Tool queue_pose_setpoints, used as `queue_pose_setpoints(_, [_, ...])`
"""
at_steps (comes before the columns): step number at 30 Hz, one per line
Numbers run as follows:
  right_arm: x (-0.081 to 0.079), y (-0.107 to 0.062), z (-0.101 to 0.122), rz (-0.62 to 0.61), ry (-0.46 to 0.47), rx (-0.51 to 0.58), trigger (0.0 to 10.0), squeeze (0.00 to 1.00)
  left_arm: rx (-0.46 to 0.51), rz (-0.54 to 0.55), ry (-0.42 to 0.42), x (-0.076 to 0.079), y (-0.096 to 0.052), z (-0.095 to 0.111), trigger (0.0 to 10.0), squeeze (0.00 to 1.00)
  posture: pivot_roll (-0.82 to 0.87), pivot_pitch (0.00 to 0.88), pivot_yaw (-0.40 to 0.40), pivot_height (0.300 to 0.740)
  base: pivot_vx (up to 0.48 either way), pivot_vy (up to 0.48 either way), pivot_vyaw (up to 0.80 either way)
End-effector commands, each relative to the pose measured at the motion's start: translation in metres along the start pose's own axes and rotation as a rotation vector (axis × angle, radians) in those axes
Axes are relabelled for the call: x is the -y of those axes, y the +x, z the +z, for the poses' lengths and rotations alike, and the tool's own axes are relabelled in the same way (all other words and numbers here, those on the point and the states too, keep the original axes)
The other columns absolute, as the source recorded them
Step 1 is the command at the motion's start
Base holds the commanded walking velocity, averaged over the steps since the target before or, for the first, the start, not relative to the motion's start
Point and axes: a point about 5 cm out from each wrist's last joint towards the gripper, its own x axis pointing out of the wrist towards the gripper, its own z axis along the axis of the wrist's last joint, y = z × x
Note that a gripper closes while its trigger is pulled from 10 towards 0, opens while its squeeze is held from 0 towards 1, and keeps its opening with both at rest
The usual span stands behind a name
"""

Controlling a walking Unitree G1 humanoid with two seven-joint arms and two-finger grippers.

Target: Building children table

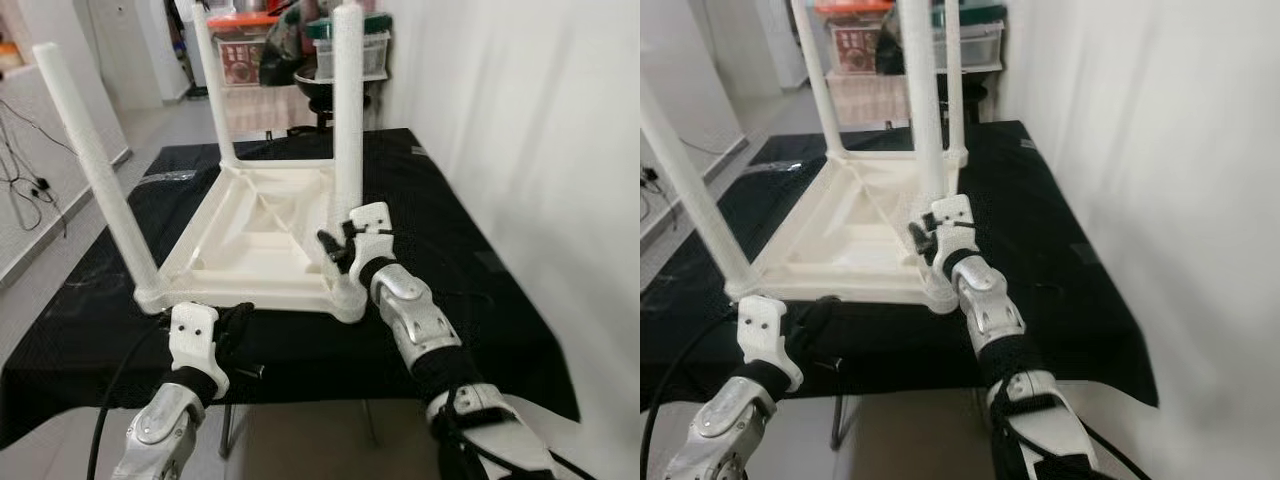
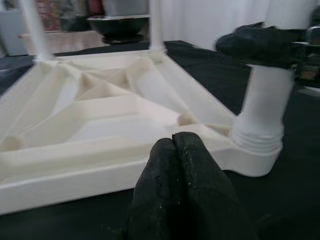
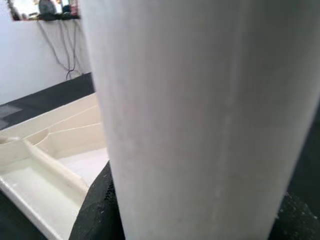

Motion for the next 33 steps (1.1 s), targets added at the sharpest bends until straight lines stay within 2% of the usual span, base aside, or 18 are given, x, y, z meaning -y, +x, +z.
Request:
queue_pose_setpoints(1, [-0.01,-0.003,-0.032,0.051,-0.001,-0.149,0.0,0.0,-0.009,-0.004,0.004,-0.001,0.0,-0.001,10.0,0.0,-0.03,0.0,0.017,0.74,0.0,0.0,0.0])
queue_pose_setpoints(4, [-0.011,-0.001,-0.032,0.042,0.002,-0.157,0.0,0.0,-0.005,0.01,0.005,-0.003,0.0,0.0,10.0,0.0,-0.03,0.0,0.024,0.74,0.0,0.0,0.0])
queue_pose_setpoints(5, [-0.013,-0.001,-0.029,0.076,0.022,-0.142,10.0,0.1,-0.004,0.013,0.006,-0.003,0.0,0.0,10.0,0.0,-0.02,0.0,0.022,0.74,0.0,0.0,0.0])
queue_pose_setpoints(6, [-0.013,-0.001,-0.029,0.076,0.022,-0.142,10.0,0.1,-0.004,0.013,0.006,-0.003,0.0,0.0,10.0,0.0,-0.02,0.0,0.022,0.74,0.0,0.0,0.0])
queue_pose_setpoints(7, [-0.014,0.0,-0.026,0.112,0.037,-0.131,10.0,1.0,-0.005,0.011,0.005,-0.003,0.0,0.0,10.0,0.0,-0.02,0.0,0.022,0.74,0.0,0.0,0.0])
queue_pose_setpoints(9, [-0.017,0.0,-0.023,0.143,0.041,-0.124,10.0,1.0,-0.006,0.008,0.004,-0.003,0.0,0.0,10.0,0.0,-0.02,0.0,0.022,0.74,0.0,0.0,0.0])
queue_pose_setpoints(10, [-0.018,0.001,-0.011,0.225,0.047,-0.074,10.0,1.0,-0.008,0.004,0.004,-0.003,0.0,0.0,10.0,0.0,-0.03,0.0,0.029,0.74,0.0,0.0,0.0])
queue_pose_setpoints(11, [-0.018,0.001,-0.011,0.225,0.047,-0.074,10.0,1.0,-0.008,0.004,0.004,-0.003,0.0,0.0,10.0,0.0,-0.03,0.0,0.029,0.74,0.0,0.0,0.0])
queue_pose_setpoints(12, [-0.019,0.001,0.003,0.342,0.032,-0.018,10.0,1.0,-0.009,0.001,0.002,-0.003,0.001,0.0,10.0,0.0,-0.03,0.0,0.03,0.74,0.0,0.0,0.0])
queue_pose_setpoints(13, [-0.019,0.001,0.003,0.342,0.032,-0.018,10.0,1.0,-0.009,0.001,0.002,-0.003,0.001,0.0,10.0,0.0,-0.03,0.0,0.03,0.74,0.0,0.0,0.0])
queue_pose_setpoints(14, [-0.018,0.0,0.013,0.437,0.005,0.025,10.0,0.78,-0.009,-0.001,0.001,-0.003,0.001,-0.001,10.0,0.0,-0.03,0.0,0.03,0.74,0.0,0.0,0.0])
queue_pose_setpoints(15, [-0.015,-0.001,0.021,0.524,-0.027,0.054,10.0,0.0,-0.009,-0.002,0.001,-0.003,0.001,-0.001,10.0,0.0,-0.03,0.0,0.029,0.74,0.0,0.0,0.0])
queue_pose_setpoints(20, [-0.004,-0.003,0.033,0.692,-0.081,0.058,10.0,0.0,-0.008,-0.002,0.0,-0.002,0.002,-0.001,10.0,0.0,-0.02,0.0,0.023,0.74,0.0,0.0,0.0])
queue_pose_setpoints(24, [0.003,-0.005,0.043,0.824,-0.064,0.033,10.0,0.0,-0.007,0.0,-0.002,0.0,0.001,-0.001,10.0,0.0,-0.02,0.0,0.021,0.74,0.0,0.0,0.0])
queue_pose_setpoints(25, [0.004,-0.004,0.045,0.836,-0.051,0.029,1.4,0.0,-0.007,-0.001,-0.002,0.0,0.001,-0.002,10.0,0.0,-0.01,0.0,0.019,0.74,0.0,0.0,0.0])
queue_pose_setpoints(27, [0.004,-0.004,0.045,0.836,-0.051,0.029,1.4,0.0,-0.007,-0.001,-0.002,0.0,0.001,-0.002,10.0,0.0,-0.01,0.0,0.019,0.74,0.0,0.0,0.0])
queue_pose_setpoints(28, [0.006,-0.004,0.048,0.84,-0.04,0.025,0.0,0.0,-0.007,-0.001,-0.003,0.001,0.001,-0.002,10.0,0.0,-0.01,0.0,0.017,0.74,0.0,0.0,0.0])
queue_pose_setpoints(33, [0.009,-0.002,0.048,0.81,-0.018,0.011,0.0,0.0,-0.006,-0.002,-0.005,0.003,0.001,-0.002,10.0,0.0,-0.01,0.0,0.01,0.74,0.0,0.0,0.0])
